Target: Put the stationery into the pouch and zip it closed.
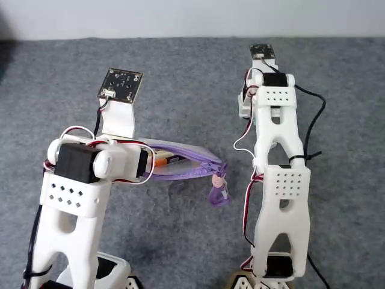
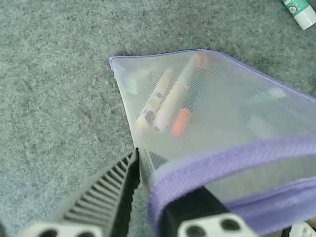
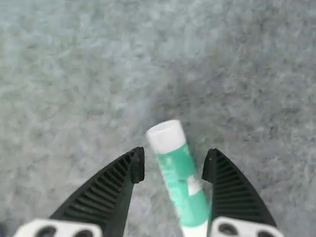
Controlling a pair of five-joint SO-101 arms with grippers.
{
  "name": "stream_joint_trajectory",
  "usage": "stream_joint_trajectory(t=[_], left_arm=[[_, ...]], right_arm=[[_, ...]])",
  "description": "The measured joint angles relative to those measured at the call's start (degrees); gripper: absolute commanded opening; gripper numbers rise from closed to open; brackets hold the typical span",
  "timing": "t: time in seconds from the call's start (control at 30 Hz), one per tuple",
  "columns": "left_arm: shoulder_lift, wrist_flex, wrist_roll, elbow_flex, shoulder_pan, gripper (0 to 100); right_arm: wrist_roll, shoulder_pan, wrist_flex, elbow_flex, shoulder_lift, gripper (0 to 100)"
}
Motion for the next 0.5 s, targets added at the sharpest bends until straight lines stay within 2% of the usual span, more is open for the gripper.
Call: stream_joint_trajectory(t=[0.2, 0.37, 0.43, 0.5], left_arm=[[0.00, 0.00, 0.00, 0.00, 0.00, 1], [0.00, 0.00, 0.00, 0.00, 0.00, 1], [0.00, 0.00, 0.00, 0.00, 0.00, 1], [0.00, 0.00, 0.00, 0.00, 0.00, 1]], right_arm=[[0.18, 1.49, 2.73, -6.15, 6.33, 18.2], [0.18, 1.67, 3.87, -10.20, 8.70, 0.0], [0.18, 1.58, 3.96, -10.55, 8.79, 3.0], [0.18, 0.88, 5.10, -10.55, 8.79, 0.8]])
